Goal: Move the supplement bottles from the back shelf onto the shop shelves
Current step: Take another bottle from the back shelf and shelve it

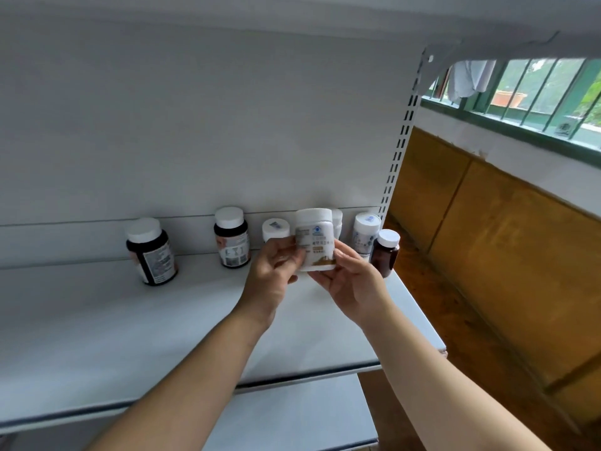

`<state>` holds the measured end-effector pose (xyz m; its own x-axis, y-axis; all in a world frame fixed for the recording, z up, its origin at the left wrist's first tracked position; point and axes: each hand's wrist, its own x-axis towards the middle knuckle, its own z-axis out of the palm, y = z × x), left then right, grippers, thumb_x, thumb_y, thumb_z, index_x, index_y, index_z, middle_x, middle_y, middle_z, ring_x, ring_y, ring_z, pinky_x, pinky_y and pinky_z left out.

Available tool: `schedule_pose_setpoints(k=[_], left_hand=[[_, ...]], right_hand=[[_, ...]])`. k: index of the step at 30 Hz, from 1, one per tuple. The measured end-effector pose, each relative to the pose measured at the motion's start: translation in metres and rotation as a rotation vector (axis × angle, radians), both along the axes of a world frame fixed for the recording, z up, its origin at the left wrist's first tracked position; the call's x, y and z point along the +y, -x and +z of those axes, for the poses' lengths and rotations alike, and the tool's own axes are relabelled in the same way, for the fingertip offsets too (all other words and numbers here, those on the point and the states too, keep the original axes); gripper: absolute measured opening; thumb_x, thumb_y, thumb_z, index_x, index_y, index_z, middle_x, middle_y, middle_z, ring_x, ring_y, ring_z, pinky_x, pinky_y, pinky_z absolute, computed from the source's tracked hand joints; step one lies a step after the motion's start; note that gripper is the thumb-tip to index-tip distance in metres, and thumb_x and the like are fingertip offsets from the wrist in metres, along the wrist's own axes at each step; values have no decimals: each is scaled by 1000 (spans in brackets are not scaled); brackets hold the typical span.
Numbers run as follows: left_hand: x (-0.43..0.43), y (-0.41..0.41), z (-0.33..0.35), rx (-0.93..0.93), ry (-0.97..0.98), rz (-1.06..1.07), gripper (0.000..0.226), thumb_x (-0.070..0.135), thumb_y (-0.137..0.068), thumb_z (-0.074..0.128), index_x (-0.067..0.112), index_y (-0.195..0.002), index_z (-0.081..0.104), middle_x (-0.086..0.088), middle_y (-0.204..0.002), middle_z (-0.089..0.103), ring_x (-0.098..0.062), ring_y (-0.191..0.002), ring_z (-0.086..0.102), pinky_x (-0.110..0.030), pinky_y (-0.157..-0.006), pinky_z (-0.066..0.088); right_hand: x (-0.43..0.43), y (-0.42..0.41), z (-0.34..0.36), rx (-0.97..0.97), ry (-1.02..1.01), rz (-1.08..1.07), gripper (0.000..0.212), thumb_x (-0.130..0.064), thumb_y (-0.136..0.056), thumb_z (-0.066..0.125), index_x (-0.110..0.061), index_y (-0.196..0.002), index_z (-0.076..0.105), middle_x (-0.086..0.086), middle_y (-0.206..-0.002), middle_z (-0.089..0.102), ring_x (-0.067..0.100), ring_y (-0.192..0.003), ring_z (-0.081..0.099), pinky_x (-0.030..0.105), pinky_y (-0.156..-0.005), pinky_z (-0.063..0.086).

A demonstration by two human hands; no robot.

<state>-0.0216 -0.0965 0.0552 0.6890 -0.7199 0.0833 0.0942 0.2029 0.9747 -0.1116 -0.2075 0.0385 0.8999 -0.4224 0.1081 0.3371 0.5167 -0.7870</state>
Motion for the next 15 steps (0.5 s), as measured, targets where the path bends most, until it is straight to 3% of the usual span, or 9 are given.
schedule_pose_setpoints(k=[5,9,12,15], left_hand=[[17,-10,2,-8,-13,39,15,15,-90,54,28,-94,60,8,-95,66,-12,-93,60,-31,-80,45],[33,-23,1,114,-19,19,25,12,-95,42,27,-101,61,1,-104,66,-16,-99,60,-33,-82,48],[47,-31,0,228,-5,15,27,11,-96,38,19,-109,60,-9,-111,64,-23,-99,59,-35,-79,48],[67,-38,0,231,13,1,27,12,-96,38,18,-111,60,-7,-105,65,-20,-93,60,-37,-82,46]], right_hand=[[15,-14,4,-21,31,47,62,-26,-57,79,-9,-114,63,11,-101,68,21,-93,65,31,-88,52],[34,-22,7,23,84,-90,78,-25,-46,88,-7,-116,58,12,-101,69,24,-91,66,32,-82,54],[54,-31,9,48,121,-182,55,-5,-55,80,-9,-106,59,8,-91,71,23,-84,66,27,-73,56],[74,-40,13,49,125,-185,42,0,-64,65,-8,-105,58,8,-91,70,21,-82,67,27,-73,56]])
